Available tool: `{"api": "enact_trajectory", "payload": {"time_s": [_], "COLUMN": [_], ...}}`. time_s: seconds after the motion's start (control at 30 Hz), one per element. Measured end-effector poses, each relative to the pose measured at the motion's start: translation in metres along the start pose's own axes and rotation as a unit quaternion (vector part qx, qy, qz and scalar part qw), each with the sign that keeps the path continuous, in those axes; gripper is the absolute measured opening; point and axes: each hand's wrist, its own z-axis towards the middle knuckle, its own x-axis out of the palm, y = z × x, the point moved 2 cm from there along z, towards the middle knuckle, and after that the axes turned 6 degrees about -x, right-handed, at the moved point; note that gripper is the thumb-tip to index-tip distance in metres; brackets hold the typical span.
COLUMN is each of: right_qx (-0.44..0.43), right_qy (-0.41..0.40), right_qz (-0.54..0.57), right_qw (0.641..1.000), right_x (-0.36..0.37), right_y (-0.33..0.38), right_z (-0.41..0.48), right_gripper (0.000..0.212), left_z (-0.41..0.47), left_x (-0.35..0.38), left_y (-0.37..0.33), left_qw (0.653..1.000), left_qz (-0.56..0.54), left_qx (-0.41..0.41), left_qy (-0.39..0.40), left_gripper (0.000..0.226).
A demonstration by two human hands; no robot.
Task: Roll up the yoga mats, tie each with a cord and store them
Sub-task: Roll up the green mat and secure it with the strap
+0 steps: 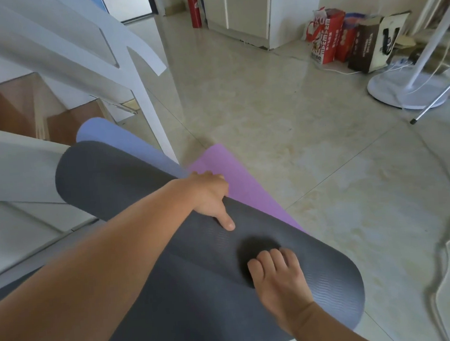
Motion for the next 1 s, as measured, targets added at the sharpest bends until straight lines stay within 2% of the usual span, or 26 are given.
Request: {"api": "enact_trajectory", "payload": {"time_s": [0.07,0.1,0.13,0.2,0.23,0.33,0.43,0.53,0.7,0.77,0.87,0.93,1.0], "right_qx": [0.001,0.01,0.021,0.028,0.04,0.074,0.137,0.147,0.092,0.069,0.001,-0.06,-0.097], "right_qy": [-0.016,-0.023,-0.031,-0.056,-0.064,-0.068,-0.045,0.073,0.162,0.122,0.053,0.002,-0.031], "right_qz": [-0.004,-0.005,-0.007,-0.02,-0.002,0.049,0.069,0.077,0.114,0.127,0.109,0.037,-0.014], "right_qw": [1.0,1.0,0.999,0.998,0.997,0.994,0.987,0.983,0.976,0.982,0.993,0.998,0.995], "right_x": [0.008,0.01,0.008,0.007,0.006,-0.013,-0.051,-0.089,-0.137,-0.159,-0.193,-0.216,-0.237], "right_y": [-0.002,-0.005,-0.007,-0.014,-0.019,-0.04,-0.06,-0.06,-0.025,-0.01,0.006,0.015,0.028], "right_z": [-0.004,-0.002,0.001,0.002,0.003,0.014,0.04,0.058,0.079,0.096,0.136,0.165,0.178], "right_gripper": [0.049,0.05,0.043,0.015,0.013,0.072,0.106,0.127,0.125,0.11,0.076,0.07,0.068], "left_z": [-0.001,-0.002,-0.005,-0.01,-0.014,-0.03,-0.05,-0.078,-0.132,-0.159,-0.204,-0.232,-0.263], "left_x": [-0.003,-0.004,-0.004,-0.005,-0.005,-0.011,-0.017,-0.025,-0.041,-0.05,-0.06,-0.057,-0.049], "left_y": [-0.005,-0.007,-0.007,-0.008,-0.009,-0.011,-0.01,-0.003,0.032,0.055,0.098,0.126,0.139], "left_qw": [0.998,0.996,0.993,0.988,0.986,0.986,0.985,0.984,0.982,0.98,0.973,0.967,0.964], "left_qz": [-0.026,-0.051,-0.078,-0.104,-0.097,-0.035,0.008,0.02,0.03,0.031,0.04,0.07,0.052], "left_qx": [0.016,0.017,0.016,0.028,0.038,0.061,0.063,0.061,0.033,0.009,-0.029,-0.063,-0.101], "left_qy": [-0.054,-0.074,-0.089,-0.115,-0.13,-0.154,-0.16,-0.165,-0.182,-0.195,-0.224,-0.238,-0.24], "left_gripper": [0.074,0.073,0.072,0.063,0.056,0.047,0.046,0.048,0.053,0.058,0.074,0.078,0.063]}}
